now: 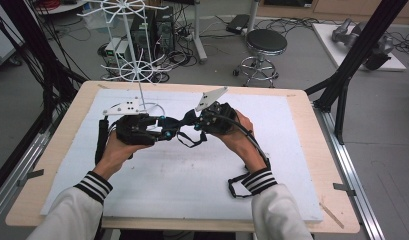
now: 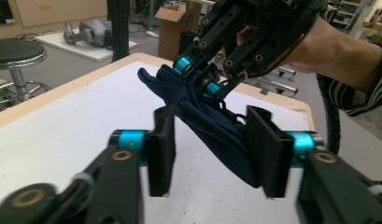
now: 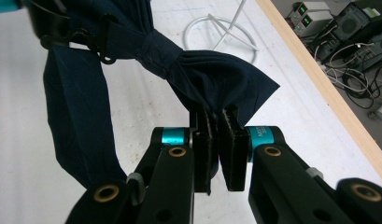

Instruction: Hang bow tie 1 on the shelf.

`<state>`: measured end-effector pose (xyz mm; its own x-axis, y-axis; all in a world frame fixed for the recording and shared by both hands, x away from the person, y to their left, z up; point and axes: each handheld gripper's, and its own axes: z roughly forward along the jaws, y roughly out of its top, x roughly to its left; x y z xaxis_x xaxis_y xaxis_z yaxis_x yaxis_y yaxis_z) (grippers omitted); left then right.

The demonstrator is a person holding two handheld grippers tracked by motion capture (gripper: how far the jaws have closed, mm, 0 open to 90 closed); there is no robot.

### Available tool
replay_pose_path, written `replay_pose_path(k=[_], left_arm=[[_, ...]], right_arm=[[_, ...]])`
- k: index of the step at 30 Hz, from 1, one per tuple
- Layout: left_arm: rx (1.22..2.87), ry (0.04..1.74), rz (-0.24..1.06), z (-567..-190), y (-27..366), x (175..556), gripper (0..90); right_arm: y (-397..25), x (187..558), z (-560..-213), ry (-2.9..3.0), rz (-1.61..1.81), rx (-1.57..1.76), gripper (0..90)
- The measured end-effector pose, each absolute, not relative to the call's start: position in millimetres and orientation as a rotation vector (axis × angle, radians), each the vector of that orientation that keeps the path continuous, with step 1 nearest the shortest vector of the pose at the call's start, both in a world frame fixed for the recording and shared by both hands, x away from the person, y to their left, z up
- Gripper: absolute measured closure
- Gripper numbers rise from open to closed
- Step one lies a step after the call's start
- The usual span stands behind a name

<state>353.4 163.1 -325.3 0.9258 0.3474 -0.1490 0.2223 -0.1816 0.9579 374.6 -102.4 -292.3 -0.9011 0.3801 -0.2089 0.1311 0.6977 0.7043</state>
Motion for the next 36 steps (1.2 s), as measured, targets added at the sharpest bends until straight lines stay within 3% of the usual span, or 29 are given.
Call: replay_pose_path(k=[10,23,26,28,29,30,32,36], left_arm=[[1.757,0.463,0.120,-323.8,165.8,351.2,78.8],[1.760,0.482,0.154,-322.6,165.7,349.2,82.6],[1.756,0.487,0.168,-322.4,167.0,349.1,82.7],[1.752,0.493,0.175,-322.7,167.2,349.5,82.6],[1.747,0.495,0.173,-322.8,167.6,349.9,82.6],[1.748,0.498,0.179,-322.8,167.8,349.9,82.7],[1.747,0.496,0.182,-322.5,168.2,349.6,82.6],[1.742,0.500,0.187,-321.9,170.0,349.3,82.6]], right_arm=[[-103.7,373.6,-291.5,2.570,1.032,0.385,84.8],[-105.1,373.7,-295.6,2.562,1.061,0.382,80.9],[-104.3,372.1,-297.1,2.523,1.047,0.380,55.6],[-103.2,369.9,-297.6,2.495,1.018,0.390,45.5],[-102.7,369.3,-298.7,2.494,1.034,0.400,27.0],[-101.5,369.7,-300.5,2.494,1.035,0.412,15.6],[-100.1,369.2,-302.8,2.499,1.010,0.405,10.0],[-103.0,369.3,-303.5,2.518,1.054,0.393,9.8]])
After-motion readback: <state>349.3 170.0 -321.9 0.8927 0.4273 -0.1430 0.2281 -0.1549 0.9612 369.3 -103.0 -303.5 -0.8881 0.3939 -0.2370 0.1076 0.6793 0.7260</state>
